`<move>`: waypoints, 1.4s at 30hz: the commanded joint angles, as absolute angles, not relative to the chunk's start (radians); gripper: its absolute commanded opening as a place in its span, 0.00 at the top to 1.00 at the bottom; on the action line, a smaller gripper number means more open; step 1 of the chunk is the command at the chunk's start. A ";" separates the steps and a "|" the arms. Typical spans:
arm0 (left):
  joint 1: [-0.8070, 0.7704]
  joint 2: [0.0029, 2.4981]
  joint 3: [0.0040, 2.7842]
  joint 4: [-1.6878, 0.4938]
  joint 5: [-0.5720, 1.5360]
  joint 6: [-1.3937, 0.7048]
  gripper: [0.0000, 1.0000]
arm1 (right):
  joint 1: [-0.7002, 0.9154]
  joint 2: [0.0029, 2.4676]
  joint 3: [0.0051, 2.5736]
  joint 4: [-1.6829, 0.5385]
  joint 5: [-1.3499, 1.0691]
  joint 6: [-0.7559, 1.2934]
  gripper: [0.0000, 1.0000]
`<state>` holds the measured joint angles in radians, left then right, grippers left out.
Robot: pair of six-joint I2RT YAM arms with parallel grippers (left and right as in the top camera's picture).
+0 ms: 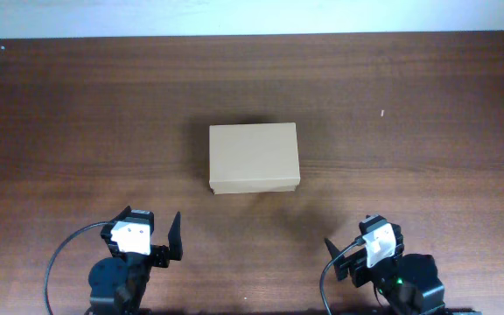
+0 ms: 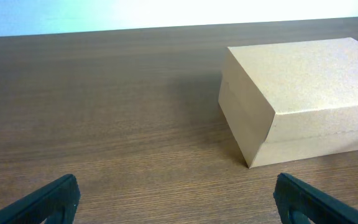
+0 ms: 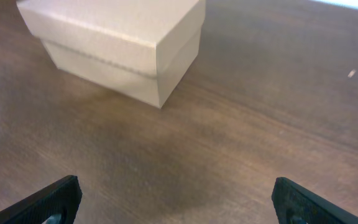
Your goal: Pack container
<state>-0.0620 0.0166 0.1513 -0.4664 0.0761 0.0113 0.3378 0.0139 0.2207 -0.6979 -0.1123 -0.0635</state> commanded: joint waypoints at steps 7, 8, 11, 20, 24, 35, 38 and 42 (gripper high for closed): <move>-0.058 0.006 0.142 -0.464 0.090 0.012 0.00 | 0.367 0.002 0.162 -0.691 -0.109 -0.070 0.01; -0.058 0.006 0.142 -0.464 0.090 0.012 0.01 | 0.367 0.002 0.162 -0.691 -0.107 -0.070 0.01; -0.058 0.006 0.142 -0.464 0.090 0.012 0.00 | 0.367 0.002 0.162 -0.691 -0.108 -0.070 0.01; -0.058 0.006 0.142 -0.464 0.090 0.012 0.00 | 0.366 0.002 0.162 -0.691 -0.108 -0.070 0.01; -0.058 0.006 0.142 -0.464 0.090 0.012 0.00 | 0.366 0.002 0.162 -0.691 -0.108 -0.070 0.01; -0.058 0.006 0.142 -0.464 0.090 0.012 0.00 | 0.366 0.002 0.162 -0.691 -0.108 -0.070 0.01; -0.058 0.006 0.142 -0.464 0.090 0.012 0.00 | 0.366 0.002 0.162 -0.691 -0.108 -0.070 0.01; -0.058 0.006 0.142 -0.464 0.090 0.012 0.01 | 0.366 0.002 0.162 -0.691 -0.108 -0.070 0.01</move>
<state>-0.0620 0.0162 0.1513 -0.4664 0.0761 0.0113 0.3573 0.0139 0.1699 -0.6971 -0.1127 -0.0647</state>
